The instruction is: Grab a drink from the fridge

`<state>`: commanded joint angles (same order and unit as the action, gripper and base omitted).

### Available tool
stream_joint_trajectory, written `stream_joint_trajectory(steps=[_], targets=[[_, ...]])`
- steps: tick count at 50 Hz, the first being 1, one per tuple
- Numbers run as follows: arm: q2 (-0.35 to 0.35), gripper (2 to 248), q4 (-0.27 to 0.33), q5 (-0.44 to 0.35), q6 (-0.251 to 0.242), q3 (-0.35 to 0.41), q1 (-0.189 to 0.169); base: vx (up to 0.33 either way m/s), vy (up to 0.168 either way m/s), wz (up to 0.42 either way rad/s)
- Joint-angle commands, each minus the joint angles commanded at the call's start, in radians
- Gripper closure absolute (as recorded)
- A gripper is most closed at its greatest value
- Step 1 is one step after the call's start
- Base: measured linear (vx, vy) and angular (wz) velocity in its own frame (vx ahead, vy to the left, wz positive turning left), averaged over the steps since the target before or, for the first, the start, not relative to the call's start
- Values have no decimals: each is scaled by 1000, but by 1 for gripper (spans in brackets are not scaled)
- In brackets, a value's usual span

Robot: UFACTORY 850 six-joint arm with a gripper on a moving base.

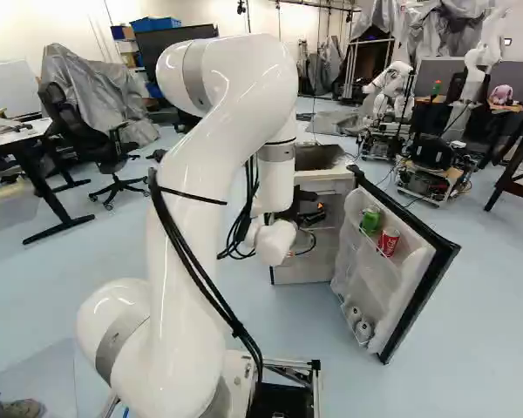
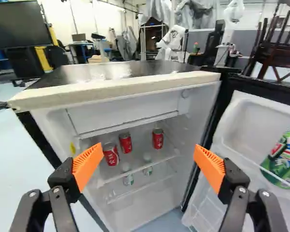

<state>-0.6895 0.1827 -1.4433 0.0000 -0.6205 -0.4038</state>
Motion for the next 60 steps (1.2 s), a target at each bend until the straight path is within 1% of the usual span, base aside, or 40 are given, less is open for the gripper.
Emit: stream_joint_trajectory(steps=[5, 11, 34, 60], targets=[[-19, 3, 26, 0, 0, -12, -1, 0, 0, 0], [-44, 3, 37, 0, 0, -29, -3, 0, 0, 0], [-138, 3, 40, 0, 0, -102, -10, 0, 0, 0], [-250, 3, 40, 0, 0, -197, 0, 0, 0, 0]])
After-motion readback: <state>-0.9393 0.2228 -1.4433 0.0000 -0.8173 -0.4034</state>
